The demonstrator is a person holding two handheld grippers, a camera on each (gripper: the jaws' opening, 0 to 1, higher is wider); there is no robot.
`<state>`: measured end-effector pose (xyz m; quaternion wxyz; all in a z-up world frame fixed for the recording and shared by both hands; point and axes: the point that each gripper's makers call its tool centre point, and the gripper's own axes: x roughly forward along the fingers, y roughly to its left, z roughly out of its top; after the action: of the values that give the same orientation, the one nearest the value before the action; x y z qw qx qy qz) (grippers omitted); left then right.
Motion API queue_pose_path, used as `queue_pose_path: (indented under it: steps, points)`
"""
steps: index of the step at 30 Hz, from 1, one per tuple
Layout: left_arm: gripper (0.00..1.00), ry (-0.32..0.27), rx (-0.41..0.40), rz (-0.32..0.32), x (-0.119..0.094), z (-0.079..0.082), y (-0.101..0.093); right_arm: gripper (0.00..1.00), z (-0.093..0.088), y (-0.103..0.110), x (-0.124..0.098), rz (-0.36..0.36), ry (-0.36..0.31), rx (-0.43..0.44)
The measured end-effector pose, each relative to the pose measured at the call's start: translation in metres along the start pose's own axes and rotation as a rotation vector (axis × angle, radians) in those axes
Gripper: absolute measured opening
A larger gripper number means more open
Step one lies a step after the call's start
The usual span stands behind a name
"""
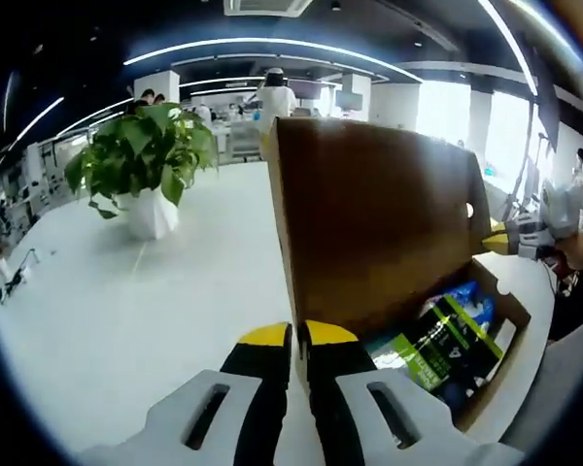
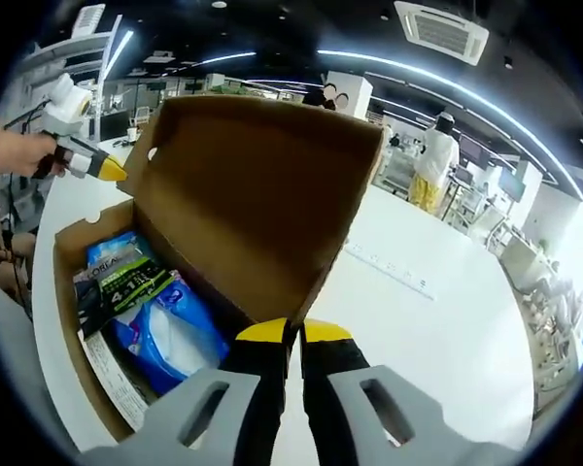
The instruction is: Operate the shoe box by opening the lid, removing the specified soft item, and placing it in the target area until the item is outside and the box remains undamaged.
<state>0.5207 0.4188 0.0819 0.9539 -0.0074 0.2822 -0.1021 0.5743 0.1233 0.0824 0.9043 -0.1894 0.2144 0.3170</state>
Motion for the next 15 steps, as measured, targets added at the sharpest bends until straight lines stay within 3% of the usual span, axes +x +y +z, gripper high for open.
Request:
queue_pose_path:
  steps: [3, 15]
  points:
    - [0.02, -0.016, -0.043, -0.003, 0.0010, -0.0008, 0.0005, 0.02, 0.0000, 0.0003, -0.0003, -0.001, 0.002, -0.002]
    - [0.01, -0.019, -0.012, 0.002, 0.0080, 0.0063, -0.0013, 0.02, 0.0011, -0.0021, 0.0014, 0.001, 0.008, -0.006]
